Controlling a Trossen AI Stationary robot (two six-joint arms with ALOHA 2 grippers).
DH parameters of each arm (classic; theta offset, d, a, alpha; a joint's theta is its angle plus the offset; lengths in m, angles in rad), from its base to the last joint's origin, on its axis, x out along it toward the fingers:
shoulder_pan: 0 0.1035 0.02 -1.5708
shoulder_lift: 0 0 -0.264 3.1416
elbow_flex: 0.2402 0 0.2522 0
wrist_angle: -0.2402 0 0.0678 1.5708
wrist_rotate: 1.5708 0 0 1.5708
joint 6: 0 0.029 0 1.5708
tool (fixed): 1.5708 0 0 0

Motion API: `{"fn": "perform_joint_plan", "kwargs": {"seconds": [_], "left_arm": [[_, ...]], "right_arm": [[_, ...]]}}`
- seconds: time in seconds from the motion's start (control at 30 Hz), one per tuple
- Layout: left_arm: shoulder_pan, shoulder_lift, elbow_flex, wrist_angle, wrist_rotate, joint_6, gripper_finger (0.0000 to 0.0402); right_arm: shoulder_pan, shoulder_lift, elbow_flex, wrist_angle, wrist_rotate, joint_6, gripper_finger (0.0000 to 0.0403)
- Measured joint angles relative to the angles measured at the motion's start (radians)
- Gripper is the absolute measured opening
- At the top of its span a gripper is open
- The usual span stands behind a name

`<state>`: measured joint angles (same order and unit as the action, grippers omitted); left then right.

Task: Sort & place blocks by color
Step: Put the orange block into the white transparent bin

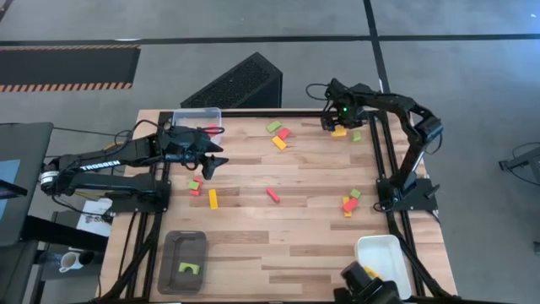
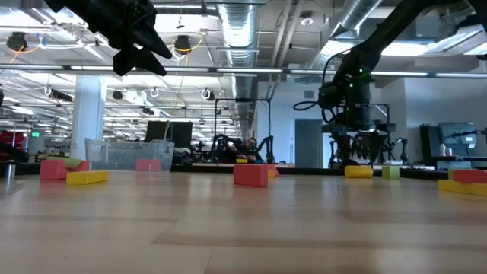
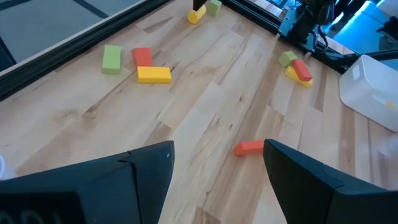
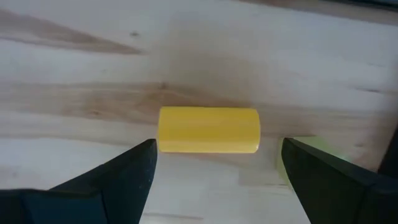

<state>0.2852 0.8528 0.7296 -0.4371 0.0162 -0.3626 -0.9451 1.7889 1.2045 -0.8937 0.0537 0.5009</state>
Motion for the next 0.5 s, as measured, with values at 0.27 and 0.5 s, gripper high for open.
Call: {"fn": "perform_joint_plan", "kwargs": {"seconds": [0.27,0.5], "left_arm": [[0.000,0.000,0.000,-0.001,0.000,0.000,0.0231],[0.000,0.000,0.000,-0.001,0.000,0.003,0.0231]], "right_arm": [[0.000,0.000,0.000,0.008,-0.033,0.000,0.0367],[0.004,0.011,0.001,-0.023,-0.043,0.000,0.0367]]}}
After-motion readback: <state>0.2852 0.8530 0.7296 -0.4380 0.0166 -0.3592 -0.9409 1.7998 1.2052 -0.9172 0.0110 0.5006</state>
